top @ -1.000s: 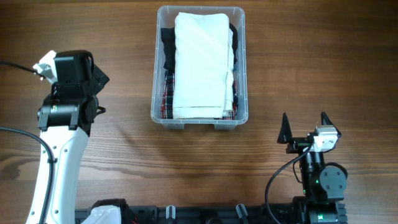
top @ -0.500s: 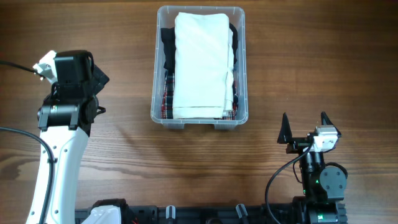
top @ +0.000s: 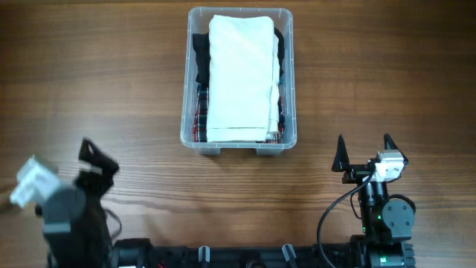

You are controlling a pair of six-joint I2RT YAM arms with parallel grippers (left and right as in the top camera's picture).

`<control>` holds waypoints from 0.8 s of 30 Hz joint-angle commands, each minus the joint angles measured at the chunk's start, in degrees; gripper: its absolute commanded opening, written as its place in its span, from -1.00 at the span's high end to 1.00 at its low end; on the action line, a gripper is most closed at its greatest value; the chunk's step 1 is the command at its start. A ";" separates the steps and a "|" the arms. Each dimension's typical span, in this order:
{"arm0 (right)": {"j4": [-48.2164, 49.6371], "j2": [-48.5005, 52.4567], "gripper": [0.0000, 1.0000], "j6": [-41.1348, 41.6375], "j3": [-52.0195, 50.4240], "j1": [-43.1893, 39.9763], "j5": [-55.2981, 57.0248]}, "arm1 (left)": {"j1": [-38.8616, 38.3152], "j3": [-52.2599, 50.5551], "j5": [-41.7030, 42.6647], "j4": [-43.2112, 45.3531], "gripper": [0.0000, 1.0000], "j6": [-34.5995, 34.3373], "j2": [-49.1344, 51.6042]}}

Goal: Pack container

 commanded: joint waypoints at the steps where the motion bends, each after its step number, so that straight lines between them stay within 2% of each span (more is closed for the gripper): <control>1: 0.31 -0.61 -0.99 1.09 -0.11 -0.28 1.36 | 0.11 -6.05 1.27 -4.39 -1.00 0.24 -10.27; 7: 0.31 -0.61 -0.99 1.09 -0.11 -0.28 1.36 | 0.11 -16.74 4.09 -1.36 -0.99 0.22 -18.12; 9: 0.31 -0.61 -0.99 1.09 -0.11 -0.28 1.36 | 0.11 -20.70 6.34 5.66 -0.99 0.24 -19.10; 13: 0.31 -0.61 -0.99 1.11 -0.11 -0.28 1.36 | 0.11 -28.59 11.17 25.49 -0.99 0.26 -19.23; 16: 0.31 -0.61 -0.99 1.09 -0.11 -0.28 1.36 | 0.11 -33.33 12.68 33.92 -0.99 0.28 -19.23; 22: 0.31 -0.61 -0.99 1.11 -0.11 -0.28 1.36 | 0.11 -38.23 14.14 38.38 -1.00 0.63 -19.23; 24: 0.31 -0.61 -0.99 1.09 -0.11 -0.28 1.36 | 0.11 -38.56 15.50 38.40 -0.99 4.04 -19.23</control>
